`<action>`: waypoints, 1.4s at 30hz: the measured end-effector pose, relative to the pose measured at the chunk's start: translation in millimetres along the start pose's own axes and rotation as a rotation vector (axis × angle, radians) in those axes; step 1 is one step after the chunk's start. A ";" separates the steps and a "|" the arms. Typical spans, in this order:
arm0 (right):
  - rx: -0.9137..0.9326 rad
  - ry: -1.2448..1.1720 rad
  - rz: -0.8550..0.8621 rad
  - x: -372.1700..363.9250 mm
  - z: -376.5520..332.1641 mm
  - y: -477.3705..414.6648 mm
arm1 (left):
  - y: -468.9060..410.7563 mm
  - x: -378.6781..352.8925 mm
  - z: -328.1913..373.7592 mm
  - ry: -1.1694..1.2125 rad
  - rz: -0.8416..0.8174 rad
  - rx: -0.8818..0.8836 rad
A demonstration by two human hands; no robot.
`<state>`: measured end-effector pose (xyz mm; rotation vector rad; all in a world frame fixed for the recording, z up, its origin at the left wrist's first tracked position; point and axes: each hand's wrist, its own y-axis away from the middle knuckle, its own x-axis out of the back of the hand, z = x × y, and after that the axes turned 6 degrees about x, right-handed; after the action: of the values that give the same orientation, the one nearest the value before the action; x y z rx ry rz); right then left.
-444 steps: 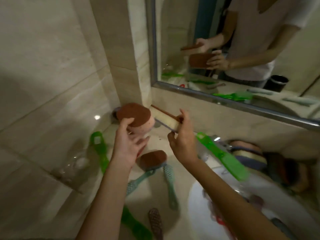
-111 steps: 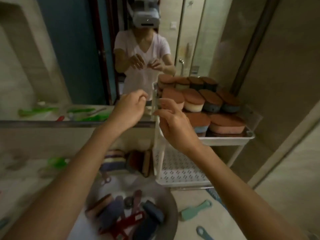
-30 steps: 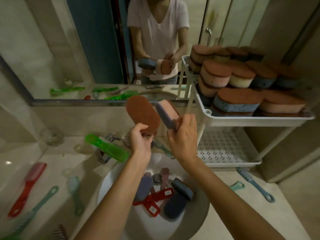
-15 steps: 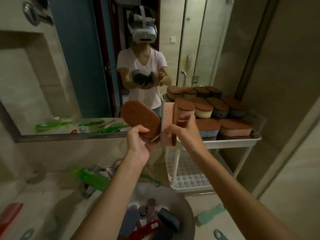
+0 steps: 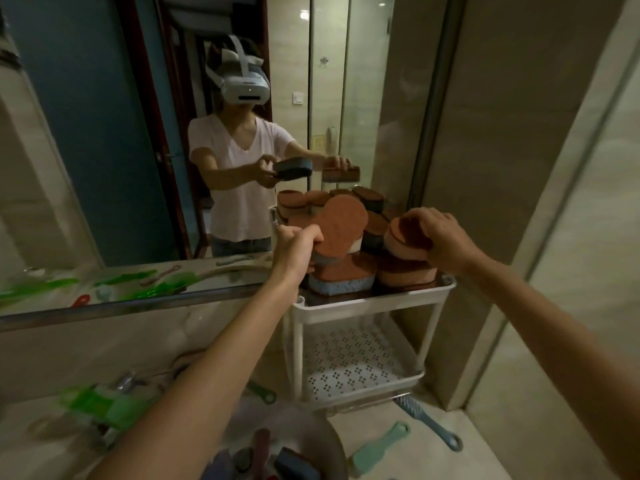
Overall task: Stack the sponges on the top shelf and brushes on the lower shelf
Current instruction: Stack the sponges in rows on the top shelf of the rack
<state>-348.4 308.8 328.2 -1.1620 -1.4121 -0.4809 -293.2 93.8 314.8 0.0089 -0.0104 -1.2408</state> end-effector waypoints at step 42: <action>0.269 -0.130 -0.174 -22.9 -28.4 -24.6 | -30.7 3.8 -24.8 -0.277 0.116 -0.087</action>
<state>-359.0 266.5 322.1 -0.8707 -1.6434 -0.3280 -320.7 80.3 289.7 -0.2360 -0.1946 -1.1181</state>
